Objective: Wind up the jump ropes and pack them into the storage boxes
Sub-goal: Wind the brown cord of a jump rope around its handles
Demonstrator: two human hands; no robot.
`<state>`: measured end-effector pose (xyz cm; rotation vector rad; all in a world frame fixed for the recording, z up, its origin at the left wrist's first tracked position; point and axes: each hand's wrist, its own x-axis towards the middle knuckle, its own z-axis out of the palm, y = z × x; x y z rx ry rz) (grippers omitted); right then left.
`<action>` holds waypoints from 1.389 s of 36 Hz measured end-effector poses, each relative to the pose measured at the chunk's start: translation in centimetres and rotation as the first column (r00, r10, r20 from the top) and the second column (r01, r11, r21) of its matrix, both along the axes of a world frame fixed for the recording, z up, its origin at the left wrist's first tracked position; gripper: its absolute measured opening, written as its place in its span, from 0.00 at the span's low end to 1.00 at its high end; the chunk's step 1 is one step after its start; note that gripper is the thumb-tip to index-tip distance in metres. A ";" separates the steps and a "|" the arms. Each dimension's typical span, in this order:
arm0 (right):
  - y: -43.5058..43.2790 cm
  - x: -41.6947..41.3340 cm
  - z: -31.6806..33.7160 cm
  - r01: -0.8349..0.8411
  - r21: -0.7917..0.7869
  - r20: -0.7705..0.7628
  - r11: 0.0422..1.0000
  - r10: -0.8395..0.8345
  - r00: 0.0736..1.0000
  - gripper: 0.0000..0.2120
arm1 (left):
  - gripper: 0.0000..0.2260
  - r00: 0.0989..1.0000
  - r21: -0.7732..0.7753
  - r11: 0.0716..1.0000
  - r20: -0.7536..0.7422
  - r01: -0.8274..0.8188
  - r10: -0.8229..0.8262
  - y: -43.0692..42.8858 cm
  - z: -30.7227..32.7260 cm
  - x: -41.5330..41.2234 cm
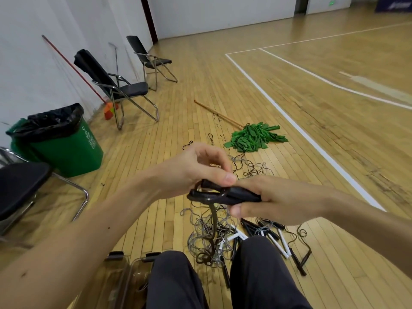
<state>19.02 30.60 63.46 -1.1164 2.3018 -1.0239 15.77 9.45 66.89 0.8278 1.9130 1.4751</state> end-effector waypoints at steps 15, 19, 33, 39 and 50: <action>-0.4 -1.1 -1.4 0.282 -0.355 -0.034 0.891 -0.314 0.949 0.07 | 0.12 0.901 0.108 0.895 0.004 -0.432 0.434 1.6 -2.2 0.0; -0.1 -1.5 -1.9 0.350 -0.308 -0.081 0.885 -0.391 0.917 0.07 | 0.11 0.880 0.078 0.882 -0.073 -0.464 0.470 1.4 -2.9 -0.5; -1.4 -1.9 -3.4 0.550 -0.287 0.082 0.784 -0.552 0.830 0.02 | 0.14 0.832 -0.214 0.880 -0.474 -0.424 0.286 1.7 -3.5 0.6; -1.9 -1.5 -3.5 0.554 -0.191 0.225 0.810 -0.514 0.828 0.05 | 0.12 0.571 -0.414 0.736 -0.820 -0.536 -0.046 1.7 -4.4 1.0; -1.3 -1.3 -2.6 0.450 0.168 0.426 0.877 -0.476 0.769 0.05 | 0.14 0.357 -0.647 0.612 -0.762 -0.455 -0.541 0.6 -3.9 1.3</action>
